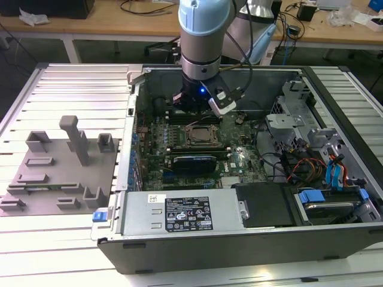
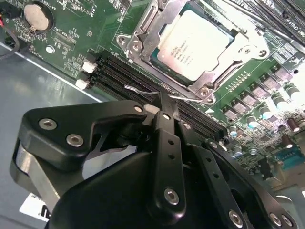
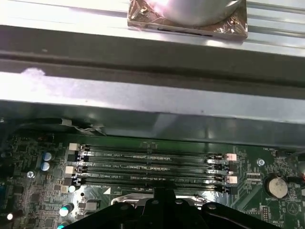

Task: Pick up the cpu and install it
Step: 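Install the first cpu locking lever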

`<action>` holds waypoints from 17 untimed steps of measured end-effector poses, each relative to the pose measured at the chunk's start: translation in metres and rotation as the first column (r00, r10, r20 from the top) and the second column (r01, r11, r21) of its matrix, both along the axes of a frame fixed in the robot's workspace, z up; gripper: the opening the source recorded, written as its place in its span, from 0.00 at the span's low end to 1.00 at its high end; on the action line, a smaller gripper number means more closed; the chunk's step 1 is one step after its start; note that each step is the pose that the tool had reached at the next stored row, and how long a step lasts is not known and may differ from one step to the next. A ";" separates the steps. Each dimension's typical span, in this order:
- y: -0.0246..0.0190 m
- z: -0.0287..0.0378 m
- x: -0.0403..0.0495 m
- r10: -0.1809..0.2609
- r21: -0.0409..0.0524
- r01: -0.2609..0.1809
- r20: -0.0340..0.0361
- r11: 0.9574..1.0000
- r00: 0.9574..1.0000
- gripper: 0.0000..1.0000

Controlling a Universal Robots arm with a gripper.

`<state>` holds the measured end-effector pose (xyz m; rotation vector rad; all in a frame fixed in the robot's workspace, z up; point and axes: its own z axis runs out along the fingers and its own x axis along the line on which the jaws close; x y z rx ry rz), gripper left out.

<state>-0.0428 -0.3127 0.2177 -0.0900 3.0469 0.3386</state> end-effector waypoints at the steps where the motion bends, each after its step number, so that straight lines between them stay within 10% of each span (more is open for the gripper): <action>1: 0.0001 -0.0006 0.0008 -0.004 0.000 0.004 0.000 1.000 1.000 0.11; 17: 0.0090 -0.0098 0.0034 -0.122 -0.010 0.122 0.002 0.992 0.992 0.11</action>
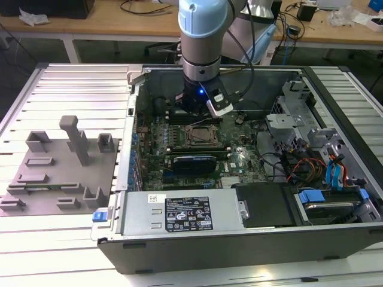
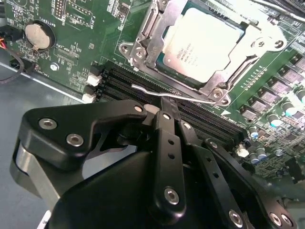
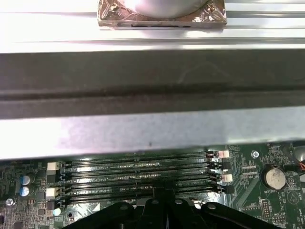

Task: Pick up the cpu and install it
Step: 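Install the first cpu locking lever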

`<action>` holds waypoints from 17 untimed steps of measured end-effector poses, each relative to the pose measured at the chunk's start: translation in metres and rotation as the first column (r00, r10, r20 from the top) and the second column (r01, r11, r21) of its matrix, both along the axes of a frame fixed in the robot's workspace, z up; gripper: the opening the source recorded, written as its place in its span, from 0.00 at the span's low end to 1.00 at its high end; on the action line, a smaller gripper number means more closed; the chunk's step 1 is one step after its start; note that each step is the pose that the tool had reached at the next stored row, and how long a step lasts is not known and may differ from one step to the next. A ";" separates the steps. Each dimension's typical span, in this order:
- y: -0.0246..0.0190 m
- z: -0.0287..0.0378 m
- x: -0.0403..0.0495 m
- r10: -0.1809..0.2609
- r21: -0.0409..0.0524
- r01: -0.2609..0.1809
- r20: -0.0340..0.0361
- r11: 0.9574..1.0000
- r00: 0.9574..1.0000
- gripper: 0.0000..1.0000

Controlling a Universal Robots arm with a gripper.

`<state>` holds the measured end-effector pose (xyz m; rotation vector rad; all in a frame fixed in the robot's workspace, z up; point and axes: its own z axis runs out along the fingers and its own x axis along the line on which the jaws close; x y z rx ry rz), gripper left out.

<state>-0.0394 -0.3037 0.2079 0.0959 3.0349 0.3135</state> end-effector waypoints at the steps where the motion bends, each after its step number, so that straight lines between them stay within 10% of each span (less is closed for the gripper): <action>1: 0.0000 0.0000 0.0000 0.000 0.000 0.000 0.000 1.000 1.000 0.11; 14: 0.0000 0.0325 -0.0001 0.000 0.000 0.000 0.001 1.000 1.000 0.11; 17: -0.0036 0.0274 -0.0003 0.000 0.000 0.000 0.022 1.000 1.000 0.11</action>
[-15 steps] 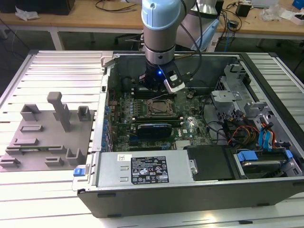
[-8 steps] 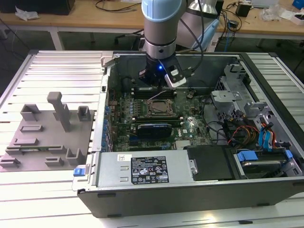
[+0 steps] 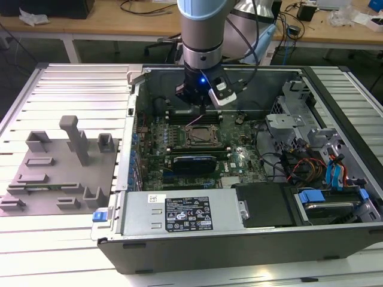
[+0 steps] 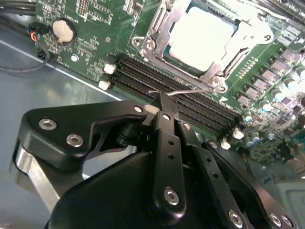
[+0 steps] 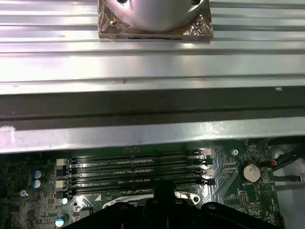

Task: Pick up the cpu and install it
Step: 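Install the first cpu locking lever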

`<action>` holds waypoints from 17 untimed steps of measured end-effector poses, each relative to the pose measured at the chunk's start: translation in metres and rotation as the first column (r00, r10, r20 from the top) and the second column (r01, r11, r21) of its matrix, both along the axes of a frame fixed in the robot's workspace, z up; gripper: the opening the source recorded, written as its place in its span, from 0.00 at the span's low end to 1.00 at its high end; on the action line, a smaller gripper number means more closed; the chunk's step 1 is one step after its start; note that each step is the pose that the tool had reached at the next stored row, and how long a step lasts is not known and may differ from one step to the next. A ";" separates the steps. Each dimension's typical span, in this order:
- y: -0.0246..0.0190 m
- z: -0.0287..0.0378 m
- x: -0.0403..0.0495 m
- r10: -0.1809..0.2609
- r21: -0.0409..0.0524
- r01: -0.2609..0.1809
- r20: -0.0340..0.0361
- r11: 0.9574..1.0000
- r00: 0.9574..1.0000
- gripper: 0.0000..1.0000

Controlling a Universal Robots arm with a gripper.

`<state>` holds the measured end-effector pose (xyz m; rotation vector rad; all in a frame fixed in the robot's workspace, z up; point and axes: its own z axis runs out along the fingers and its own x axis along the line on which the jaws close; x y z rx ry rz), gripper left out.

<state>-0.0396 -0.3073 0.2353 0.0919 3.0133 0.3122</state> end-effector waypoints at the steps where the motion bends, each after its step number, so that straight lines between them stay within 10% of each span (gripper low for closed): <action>1: -0.0009 -0.0010 -0.0001 0.000 0.000 0.000 0.002 1.000 1.000 0.11; 10: -0.0045 -0.0171 -0.0055 -0.001 0.000 0.001 0.034 1.000 0.999 0.11; 17: -0.0025 -0.0219 -0.0082 -0.013 -0.004 0.013 0.046 1.000 0.999 0.11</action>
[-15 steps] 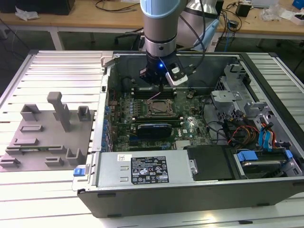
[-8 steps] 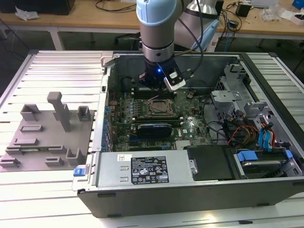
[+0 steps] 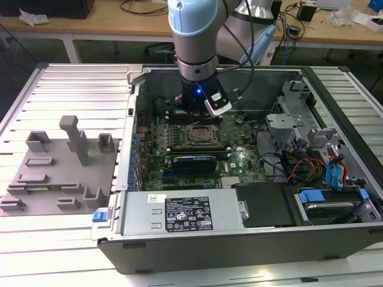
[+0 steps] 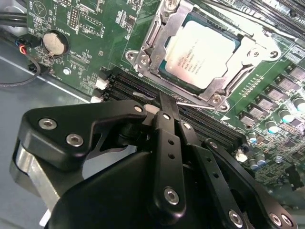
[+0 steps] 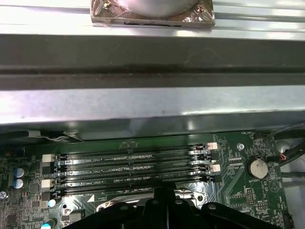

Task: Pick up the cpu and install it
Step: 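Install the first cpu locking lever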

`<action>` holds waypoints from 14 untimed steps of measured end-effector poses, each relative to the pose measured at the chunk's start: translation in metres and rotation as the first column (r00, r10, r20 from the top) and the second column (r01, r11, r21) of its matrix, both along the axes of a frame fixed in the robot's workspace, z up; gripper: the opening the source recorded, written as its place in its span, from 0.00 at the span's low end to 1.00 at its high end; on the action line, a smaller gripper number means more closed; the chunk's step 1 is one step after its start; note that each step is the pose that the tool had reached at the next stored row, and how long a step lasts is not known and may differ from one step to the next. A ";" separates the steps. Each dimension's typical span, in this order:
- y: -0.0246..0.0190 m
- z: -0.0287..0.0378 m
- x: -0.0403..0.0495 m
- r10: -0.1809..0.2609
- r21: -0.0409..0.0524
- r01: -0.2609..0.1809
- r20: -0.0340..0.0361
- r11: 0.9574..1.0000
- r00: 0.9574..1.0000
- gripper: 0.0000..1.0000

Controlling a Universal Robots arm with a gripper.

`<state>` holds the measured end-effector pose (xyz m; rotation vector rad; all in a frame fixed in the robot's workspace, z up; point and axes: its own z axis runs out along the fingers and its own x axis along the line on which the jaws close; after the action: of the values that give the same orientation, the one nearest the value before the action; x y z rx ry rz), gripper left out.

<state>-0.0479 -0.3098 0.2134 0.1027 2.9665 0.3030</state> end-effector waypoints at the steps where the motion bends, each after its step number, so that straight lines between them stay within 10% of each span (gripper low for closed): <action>1: 0.0004 -0.0005 -0.0005 -0.004 0.000 0.004 0.001 1.000 1.000 0.11; 14: 0.0087 -0.0067 -0.0005 -0.137 -0.002 0.137 0.003 0.991 0.991 0.11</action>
<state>-0.0484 -0.3010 0.2067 0.3040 2.9380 0.2822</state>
